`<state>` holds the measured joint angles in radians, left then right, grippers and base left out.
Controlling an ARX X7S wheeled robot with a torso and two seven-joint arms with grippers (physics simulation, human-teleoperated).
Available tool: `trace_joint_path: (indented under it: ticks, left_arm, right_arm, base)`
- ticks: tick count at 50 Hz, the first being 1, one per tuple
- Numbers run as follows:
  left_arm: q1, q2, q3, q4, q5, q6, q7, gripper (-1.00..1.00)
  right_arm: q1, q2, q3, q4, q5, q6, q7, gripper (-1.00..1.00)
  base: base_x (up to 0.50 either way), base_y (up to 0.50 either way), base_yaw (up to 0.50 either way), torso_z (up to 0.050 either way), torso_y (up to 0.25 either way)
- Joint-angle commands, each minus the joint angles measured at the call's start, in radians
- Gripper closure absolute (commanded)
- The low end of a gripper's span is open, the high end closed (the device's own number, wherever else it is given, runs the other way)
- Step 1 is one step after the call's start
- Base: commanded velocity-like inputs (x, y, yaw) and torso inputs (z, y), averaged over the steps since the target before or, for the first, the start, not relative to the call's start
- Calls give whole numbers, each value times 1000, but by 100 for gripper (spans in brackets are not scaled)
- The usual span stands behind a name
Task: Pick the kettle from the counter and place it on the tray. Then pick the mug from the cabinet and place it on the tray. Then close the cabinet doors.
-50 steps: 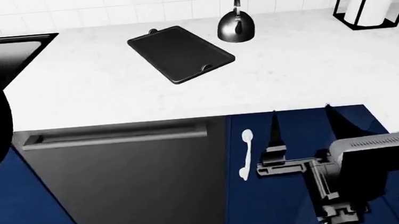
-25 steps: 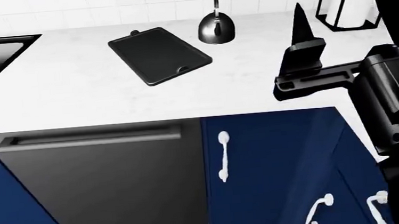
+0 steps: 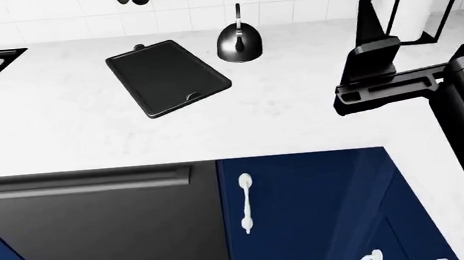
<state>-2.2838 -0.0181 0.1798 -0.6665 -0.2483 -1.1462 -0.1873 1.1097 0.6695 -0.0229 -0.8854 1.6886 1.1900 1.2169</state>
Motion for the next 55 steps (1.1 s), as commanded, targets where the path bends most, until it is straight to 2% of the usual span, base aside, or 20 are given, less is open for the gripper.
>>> trace_joint_path:
  ticks: [1,26,55]
  left_arm:
    - [-15,2,-5,-28,-57,7,-30,-100]
    - [-19,4,12,-39,-172,-7,-83,-100]
    - [-8,1,95,-24,-358,1,-156,-100]
  right_arm:
    - [-17,7,6,-4,-12,1,-14,-100]
    - [-57,16,12,-17,-57,-8,-48,-100]
    - [-76,17,4,-16,-92,-22,-75,-100]
  base:
    - [500,0,0,0,0]
    - [500,0,0,0,1]
    - [500,0,0,0,1]
